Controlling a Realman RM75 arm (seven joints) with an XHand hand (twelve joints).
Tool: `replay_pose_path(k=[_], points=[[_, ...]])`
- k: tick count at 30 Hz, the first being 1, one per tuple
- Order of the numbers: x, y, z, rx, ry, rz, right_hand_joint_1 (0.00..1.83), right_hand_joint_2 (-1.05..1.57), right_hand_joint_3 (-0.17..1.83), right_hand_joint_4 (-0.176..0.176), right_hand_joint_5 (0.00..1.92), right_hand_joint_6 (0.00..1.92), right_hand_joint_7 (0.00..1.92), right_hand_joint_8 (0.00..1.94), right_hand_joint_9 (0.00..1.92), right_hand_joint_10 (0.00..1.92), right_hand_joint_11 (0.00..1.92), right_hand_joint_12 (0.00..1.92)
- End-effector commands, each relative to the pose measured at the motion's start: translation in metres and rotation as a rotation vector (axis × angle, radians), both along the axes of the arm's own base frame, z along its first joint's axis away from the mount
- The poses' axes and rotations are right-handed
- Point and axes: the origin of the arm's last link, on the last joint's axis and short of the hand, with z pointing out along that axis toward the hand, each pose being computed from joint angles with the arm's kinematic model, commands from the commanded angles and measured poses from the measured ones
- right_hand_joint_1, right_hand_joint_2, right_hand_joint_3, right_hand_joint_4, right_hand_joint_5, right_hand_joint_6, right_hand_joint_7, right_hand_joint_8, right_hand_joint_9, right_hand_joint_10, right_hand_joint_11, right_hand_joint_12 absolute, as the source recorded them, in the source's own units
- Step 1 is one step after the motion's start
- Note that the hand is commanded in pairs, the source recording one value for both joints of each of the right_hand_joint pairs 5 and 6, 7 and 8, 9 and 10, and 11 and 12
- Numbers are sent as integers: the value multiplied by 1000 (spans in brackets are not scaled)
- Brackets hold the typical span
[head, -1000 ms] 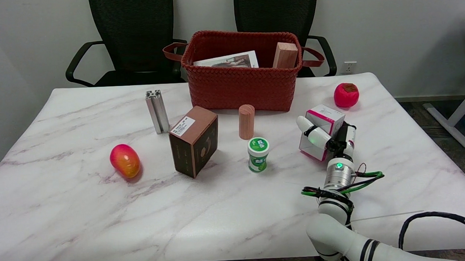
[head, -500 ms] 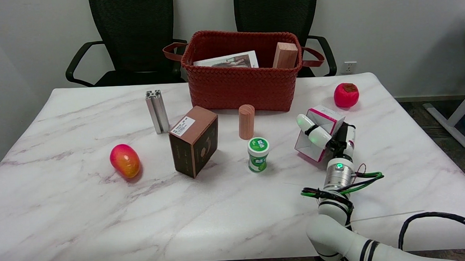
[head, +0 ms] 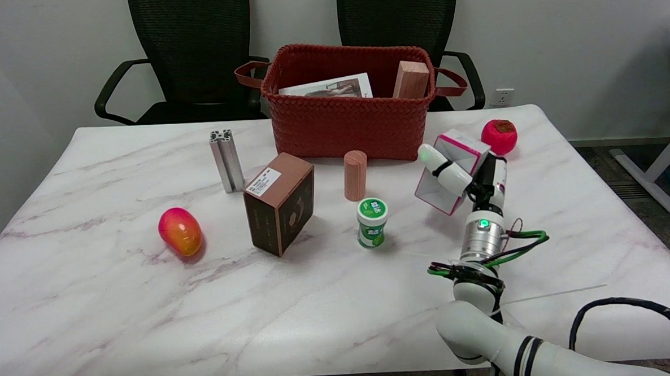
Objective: Pick up the white paper box.
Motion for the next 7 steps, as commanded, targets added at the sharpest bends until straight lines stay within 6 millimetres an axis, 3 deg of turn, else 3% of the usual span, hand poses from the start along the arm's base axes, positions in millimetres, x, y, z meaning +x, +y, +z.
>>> replay_pose_path(k=[1,7], points=[[74,-38,-13,66,150,201,1159,826,235,0,1429,1429,1536,1536,1385,1385,1264,1264],[107,-60,-15,129,224,213,1162,813,343,0,1456,1456,1558,1558,1423,1423,1301,1301]])
